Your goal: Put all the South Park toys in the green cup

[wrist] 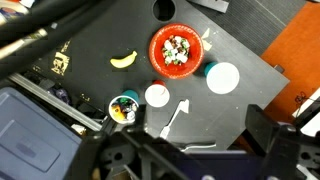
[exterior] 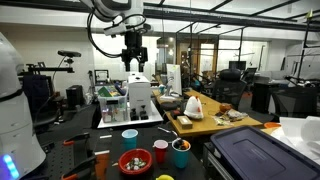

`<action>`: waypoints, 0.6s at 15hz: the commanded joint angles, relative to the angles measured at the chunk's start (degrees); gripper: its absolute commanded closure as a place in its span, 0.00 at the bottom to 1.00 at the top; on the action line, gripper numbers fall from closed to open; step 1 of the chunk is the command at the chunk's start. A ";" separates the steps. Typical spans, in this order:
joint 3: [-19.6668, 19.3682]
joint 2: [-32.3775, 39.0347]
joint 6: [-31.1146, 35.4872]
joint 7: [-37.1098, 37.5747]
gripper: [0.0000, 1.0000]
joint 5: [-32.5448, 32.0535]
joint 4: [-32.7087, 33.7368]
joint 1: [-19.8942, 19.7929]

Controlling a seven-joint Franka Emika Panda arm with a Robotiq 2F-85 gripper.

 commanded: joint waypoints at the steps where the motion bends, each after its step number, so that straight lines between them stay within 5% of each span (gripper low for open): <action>1: -0.91 -3.94 -0.16 -3.20 0.00 3.21 -1.05 1.56; 9: -0.14 -2.64 -0.14 -1.86 0.00 5.09 0.16 2.37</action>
